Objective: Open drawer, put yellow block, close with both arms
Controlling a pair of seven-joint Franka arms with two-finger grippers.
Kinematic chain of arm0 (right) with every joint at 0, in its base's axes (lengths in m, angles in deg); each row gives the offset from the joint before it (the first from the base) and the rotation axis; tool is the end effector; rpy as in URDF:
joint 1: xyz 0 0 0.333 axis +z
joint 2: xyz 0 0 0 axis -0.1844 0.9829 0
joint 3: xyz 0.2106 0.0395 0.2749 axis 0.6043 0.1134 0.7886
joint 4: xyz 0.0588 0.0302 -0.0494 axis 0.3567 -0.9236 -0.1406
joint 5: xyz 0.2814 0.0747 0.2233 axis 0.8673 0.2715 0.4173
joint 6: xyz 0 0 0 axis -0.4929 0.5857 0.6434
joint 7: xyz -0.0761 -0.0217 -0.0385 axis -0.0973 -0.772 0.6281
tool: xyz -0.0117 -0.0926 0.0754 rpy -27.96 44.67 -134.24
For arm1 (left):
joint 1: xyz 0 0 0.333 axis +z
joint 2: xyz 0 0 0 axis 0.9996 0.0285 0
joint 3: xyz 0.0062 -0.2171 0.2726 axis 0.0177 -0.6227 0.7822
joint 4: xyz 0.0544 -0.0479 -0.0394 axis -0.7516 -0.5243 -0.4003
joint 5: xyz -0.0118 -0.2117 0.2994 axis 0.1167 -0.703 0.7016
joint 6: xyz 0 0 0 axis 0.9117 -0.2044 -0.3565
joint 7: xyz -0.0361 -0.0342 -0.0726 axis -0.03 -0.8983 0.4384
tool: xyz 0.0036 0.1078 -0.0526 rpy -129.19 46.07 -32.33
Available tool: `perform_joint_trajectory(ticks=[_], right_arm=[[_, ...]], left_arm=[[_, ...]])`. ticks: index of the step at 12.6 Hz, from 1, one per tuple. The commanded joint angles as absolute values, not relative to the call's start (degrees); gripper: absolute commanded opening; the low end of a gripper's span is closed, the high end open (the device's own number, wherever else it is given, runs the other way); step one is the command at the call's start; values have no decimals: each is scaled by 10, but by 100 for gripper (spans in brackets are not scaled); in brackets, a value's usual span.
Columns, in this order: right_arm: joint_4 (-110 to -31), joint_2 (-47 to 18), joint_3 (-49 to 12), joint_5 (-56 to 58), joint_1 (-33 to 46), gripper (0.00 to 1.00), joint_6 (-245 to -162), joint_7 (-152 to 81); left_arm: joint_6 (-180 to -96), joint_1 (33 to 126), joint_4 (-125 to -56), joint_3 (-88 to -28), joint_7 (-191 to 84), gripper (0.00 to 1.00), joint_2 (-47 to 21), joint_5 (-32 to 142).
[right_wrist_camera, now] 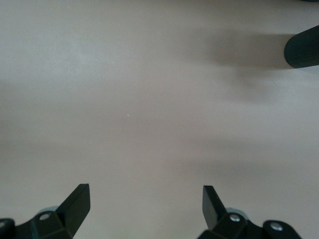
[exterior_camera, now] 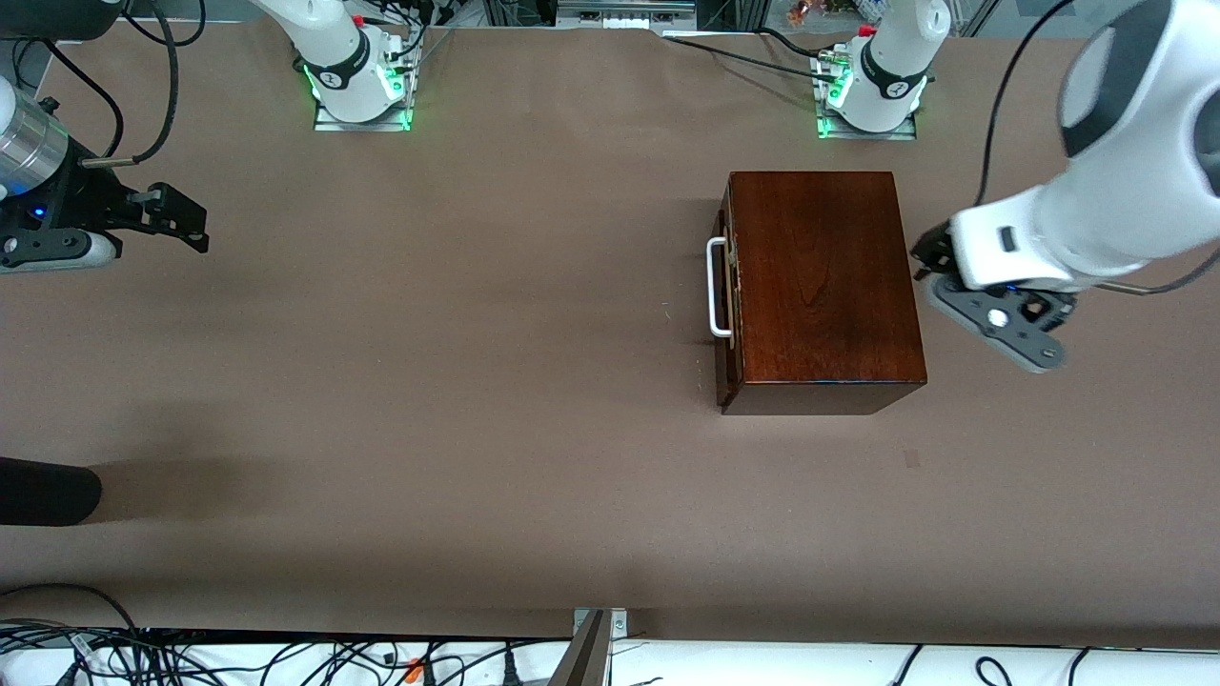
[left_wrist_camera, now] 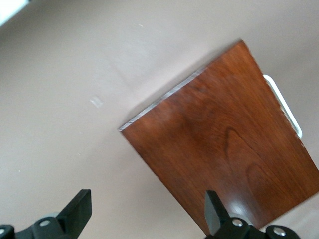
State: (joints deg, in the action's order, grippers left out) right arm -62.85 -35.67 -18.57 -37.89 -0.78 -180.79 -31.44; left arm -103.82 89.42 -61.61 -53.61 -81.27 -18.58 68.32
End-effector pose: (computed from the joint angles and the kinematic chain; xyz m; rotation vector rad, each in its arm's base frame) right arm 0.5432 0.0403 0.6214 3.1041 0.1521 -0.0085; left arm 0.6175 -0.0983 0.5880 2.9908 -0.8843 -0.1771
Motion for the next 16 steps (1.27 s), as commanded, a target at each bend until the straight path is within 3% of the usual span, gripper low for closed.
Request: perform_joint_trajectory(ticks=[1, 3, 7, 9, 16], right_arm=[[-620, -355, -188, -370, -6, 100, -1805, -309], [-620, -355, -188, -370, -6, 100, -1805, -310], [-620, -355, -188, -370, -6, 100, -1805, -310], [-620, -355, -188, -370, -6, 100, -1805, -310], [-620, -355, -188, -370, -6, 100, -1805, -310]], left_arm=[[-1058, 894, -661, -477, -770, 100, -230, 639], [-1061, 893, -724, -463, -691, 100, -280, 643], [-1145, 891, -886, -440, -541, 100, -414, 646], [-1146, 864, -905, -411, -548, 100, -431, 641], [-1132, 864, -881, -419, -548, 100, -410, 642]])
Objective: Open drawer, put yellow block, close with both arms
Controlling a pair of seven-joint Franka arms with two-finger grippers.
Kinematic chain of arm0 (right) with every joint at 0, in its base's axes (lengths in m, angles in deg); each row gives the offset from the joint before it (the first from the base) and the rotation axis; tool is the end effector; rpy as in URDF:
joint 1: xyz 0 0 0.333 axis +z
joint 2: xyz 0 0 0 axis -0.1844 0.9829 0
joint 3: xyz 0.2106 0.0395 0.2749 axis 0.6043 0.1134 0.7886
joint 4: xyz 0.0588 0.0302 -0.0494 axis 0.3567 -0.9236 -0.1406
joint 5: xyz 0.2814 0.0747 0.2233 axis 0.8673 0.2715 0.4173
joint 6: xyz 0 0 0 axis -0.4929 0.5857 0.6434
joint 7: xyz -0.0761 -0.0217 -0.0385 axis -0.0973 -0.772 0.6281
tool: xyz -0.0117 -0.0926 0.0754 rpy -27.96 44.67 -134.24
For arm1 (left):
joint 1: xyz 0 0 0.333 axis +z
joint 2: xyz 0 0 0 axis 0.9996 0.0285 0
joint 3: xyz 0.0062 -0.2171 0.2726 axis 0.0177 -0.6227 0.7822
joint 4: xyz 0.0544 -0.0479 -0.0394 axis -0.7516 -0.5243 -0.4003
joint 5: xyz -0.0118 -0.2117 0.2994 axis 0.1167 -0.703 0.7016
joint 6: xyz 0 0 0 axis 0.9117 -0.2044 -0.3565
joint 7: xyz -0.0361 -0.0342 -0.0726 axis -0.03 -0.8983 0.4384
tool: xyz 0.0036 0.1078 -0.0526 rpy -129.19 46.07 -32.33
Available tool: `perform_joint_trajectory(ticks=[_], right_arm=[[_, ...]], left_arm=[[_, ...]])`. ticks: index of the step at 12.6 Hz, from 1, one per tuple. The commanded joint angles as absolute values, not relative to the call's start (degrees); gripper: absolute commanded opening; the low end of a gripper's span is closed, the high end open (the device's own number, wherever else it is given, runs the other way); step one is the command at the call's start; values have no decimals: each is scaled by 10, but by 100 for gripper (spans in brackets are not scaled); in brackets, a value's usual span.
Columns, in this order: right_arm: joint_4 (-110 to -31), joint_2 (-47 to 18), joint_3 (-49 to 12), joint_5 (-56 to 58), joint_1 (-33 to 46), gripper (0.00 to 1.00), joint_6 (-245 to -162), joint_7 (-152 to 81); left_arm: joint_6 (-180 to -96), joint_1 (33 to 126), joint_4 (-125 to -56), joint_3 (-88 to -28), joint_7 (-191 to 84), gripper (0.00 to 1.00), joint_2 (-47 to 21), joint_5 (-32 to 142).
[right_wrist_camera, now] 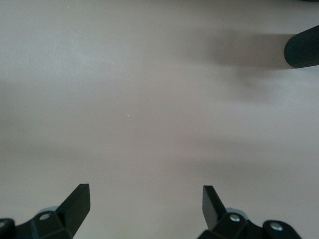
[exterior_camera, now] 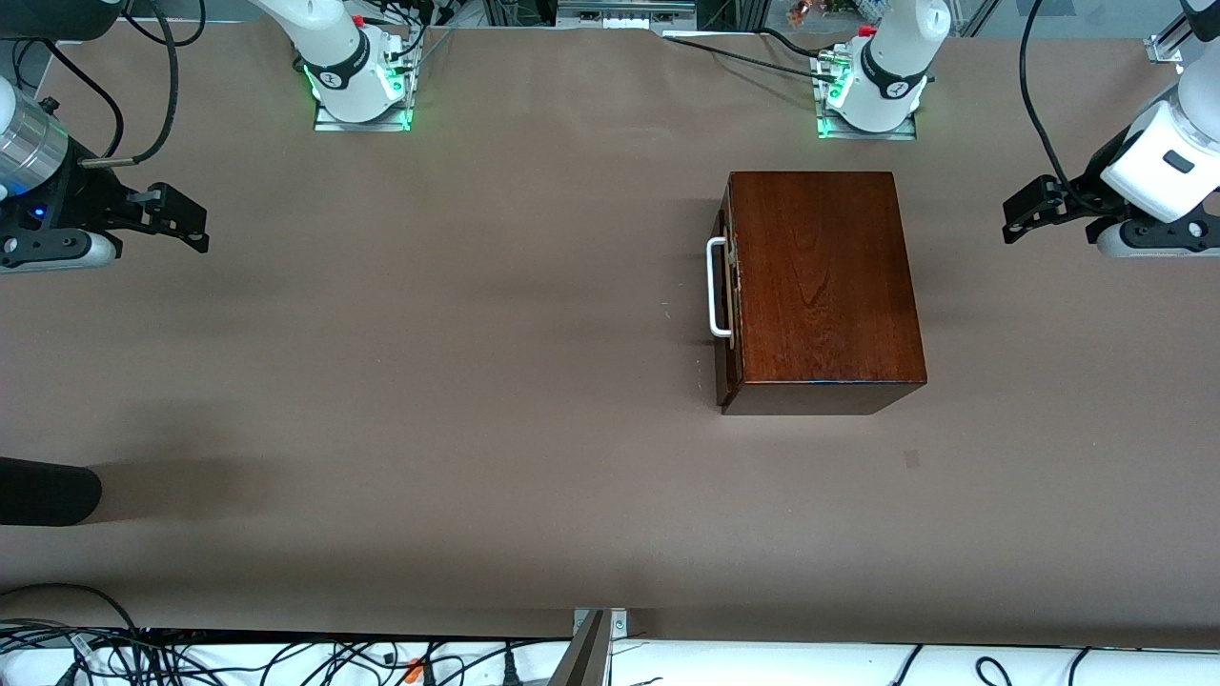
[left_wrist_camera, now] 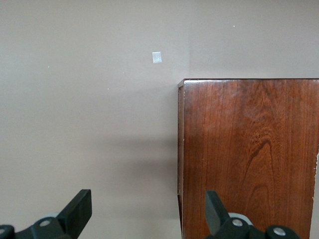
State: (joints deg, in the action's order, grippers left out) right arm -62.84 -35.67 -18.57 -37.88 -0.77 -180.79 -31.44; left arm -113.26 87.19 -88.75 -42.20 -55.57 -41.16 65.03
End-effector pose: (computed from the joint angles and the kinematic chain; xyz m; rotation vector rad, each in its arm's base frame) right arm 0.5432 0.0405 0.6214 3.1042 0.1524 -0.0082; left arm 0.5121 -0.0292 0.6140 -3.1220 -0.0300 0.0581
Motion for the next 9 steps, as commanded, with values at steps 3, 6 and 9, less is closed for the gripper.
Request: perform_joint_trajectory(ticks=[3, 6, 9], right_arm=[[-622, -355, -188, -370, -6, 100, -1805, -310], [-620, -355, -188, -370, -6, 100, -1805, -310], [-622, -355, -188, -370, -6, 100, -1805, -310]], left_arm=[[-1127, 867, -881, -419, -549, 100, -410, 641], [-1122, 867, -880, -419, -549, 100, -410, 641], [-1121, 865, -877, -419, -548, 100, -409, 642]])
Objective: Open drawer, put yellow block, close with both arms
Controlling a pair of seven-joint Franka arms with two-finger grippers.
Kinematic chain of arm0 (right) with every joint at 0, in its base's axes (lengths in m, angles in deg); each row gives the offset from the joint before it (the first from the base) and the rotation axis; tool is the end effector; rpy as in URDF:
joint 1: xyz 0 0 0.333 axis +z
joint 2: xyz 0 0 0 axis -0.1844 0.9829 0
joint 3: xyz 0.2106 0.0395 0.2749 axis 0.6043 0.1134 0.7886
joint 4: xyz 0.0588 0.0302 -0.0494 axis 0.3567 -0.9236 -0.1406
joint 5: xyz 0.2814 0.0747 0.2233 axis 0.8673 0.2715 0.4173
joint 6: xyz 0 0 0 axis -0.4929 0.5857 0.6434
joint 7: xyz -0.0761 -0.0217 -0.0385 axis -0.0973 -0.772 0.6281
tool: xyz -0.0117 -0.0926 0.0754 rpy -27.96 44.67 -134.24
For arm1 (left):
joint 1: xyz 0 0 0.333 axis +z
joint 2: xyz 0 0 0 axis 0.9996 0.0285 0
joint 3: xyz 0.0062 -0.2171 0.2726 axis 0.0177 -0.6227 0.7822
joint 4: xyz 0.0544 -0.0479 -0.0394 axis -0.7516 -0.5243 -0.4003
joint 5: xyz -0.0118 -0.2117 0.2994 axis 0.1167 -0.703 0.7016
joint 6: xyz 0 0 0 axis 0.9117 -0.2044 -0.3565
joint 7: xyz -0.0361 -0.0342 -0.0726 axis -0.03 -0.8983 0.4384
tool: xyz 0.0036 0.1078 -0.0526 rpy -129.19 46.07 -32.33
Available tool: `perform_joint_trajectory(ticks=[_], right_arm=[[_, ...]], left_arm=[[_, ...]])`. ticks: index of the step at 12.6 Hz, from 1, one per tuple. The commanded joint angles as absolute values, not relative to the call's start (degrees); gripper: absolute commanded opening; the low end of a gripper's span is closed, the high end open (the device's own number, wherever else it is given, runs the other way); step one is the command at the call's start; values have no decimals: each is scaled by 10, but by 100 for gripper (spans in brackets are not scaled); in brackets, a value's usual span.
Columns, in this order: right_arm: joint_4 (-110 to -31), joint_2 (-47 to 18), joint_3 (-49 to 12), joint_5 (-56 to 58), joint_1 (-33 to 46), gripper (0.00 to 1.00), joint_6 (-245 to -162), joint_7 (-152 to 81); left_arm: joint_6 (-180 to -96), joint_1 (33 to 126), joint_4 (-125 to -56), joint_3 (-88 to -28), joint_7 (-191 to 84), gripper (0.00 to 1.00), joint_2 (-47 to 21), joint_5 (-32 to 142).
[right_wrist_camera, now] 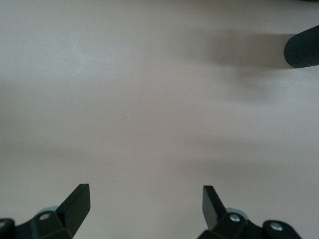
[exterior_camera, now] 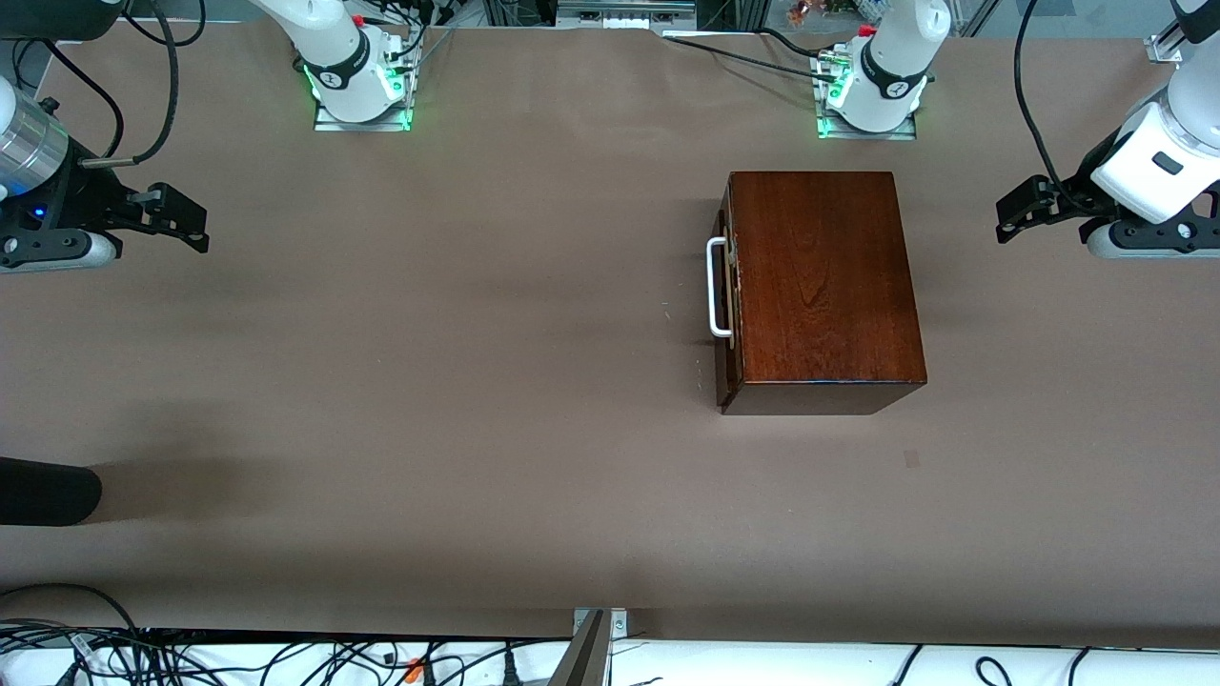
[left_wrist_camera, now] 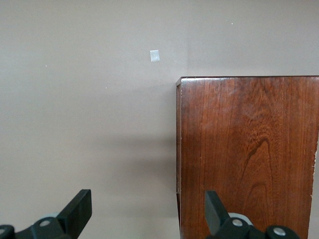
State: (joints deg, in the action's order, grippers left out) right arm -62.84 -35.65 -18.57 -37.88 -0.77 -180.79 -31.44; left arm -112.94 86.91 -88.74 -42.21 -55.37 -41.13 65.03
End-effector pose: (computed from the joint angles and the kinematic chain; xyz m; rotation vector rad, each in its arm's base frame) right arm 0.5433 0.0405 0.6213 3.1042 0.1524 -0.0088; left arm 0.5114 -0.0317 0.6134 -3.1212 -0.0277 0.0672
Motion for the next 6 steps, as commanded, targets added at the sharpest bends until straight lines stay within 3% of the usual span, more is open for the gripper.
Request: perform_joint_trajectory(ticks=[1, 6], right_arm=[[-622, -355, -188, -370, -6, 100, -1805, -310], [-622, -355, -188, -370, -6, 100, -1805, -310]], left_arm=[[-1121, 863, -869, -419, -547, 100, -406, 643], [-1108, 863, -854, -420, -549, 100, -392, 645]])
